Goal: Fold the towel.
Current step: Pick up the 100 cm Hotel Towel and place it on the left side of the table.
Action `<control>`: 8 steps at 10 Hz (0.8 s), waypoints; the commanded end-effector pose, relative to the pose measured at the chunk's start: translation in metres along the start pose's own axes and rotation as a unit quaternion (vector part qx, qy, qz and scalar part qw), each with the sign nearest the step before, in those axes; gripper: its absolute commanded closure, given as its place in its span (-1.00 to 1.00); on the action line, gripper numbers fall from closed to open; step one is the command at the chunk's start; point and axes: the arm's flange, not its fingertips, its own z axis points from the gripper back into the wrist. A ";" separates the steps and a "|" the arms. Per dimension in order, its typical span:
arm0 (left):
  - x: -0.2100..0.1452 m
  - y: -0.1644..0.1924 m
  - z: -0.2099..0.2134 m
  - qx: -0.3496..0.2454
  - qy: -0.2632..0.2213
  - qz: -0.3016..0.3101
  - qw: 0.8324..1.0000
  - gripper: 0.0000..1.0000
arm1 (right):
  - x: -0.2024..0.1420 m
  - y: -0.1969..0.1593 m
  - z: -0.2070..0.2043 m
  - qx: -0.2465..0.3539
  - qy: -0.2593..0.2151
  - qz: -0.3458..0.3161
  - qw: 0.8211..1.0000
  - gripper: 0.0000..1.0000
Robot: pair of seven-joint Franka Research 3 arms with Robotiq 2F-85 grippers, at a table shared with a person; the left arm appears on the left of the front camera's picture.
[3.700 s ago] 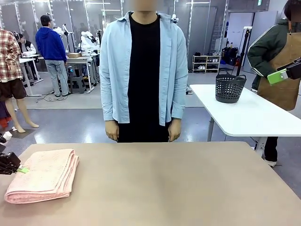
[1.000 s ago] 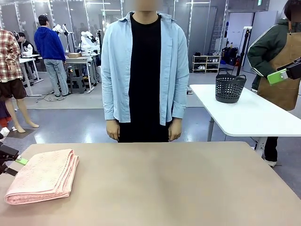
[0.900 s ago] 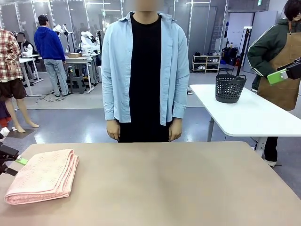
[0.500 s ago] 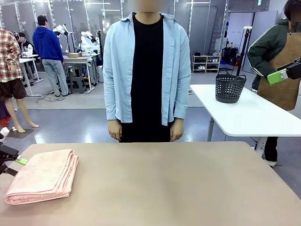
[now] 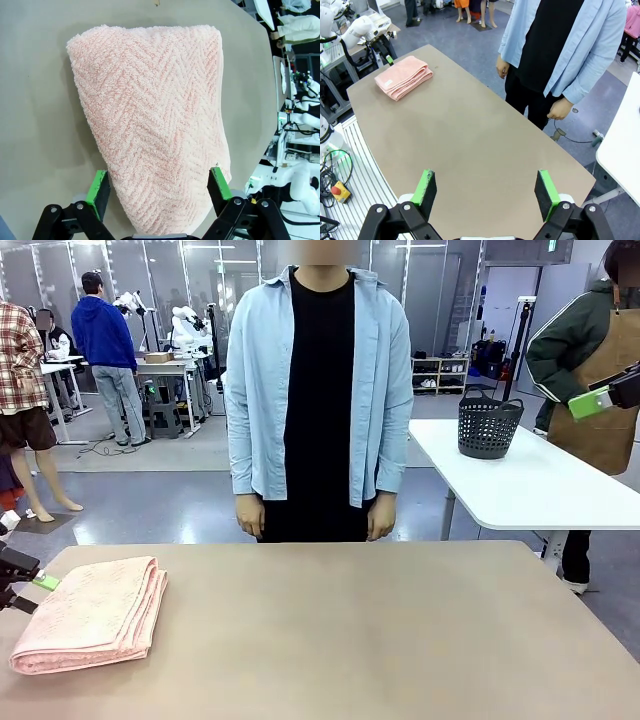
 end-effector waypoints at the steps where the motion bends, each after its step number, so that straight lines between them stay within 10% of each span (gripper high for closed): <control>1: 0.004 0.001 0.000 -0.003 0.002 -0.001 1.000 -0.98 | 0.000 0.001 0.000 -0.003 0.002 -0.001 1.000 -1.00; 8: 0.004 0.001 0.000 -0.003 0.002 -0.001 1.000 -0.98 | 0.000 0.001 0.000 -0.003 0.002 -0.001 1.000 -1.00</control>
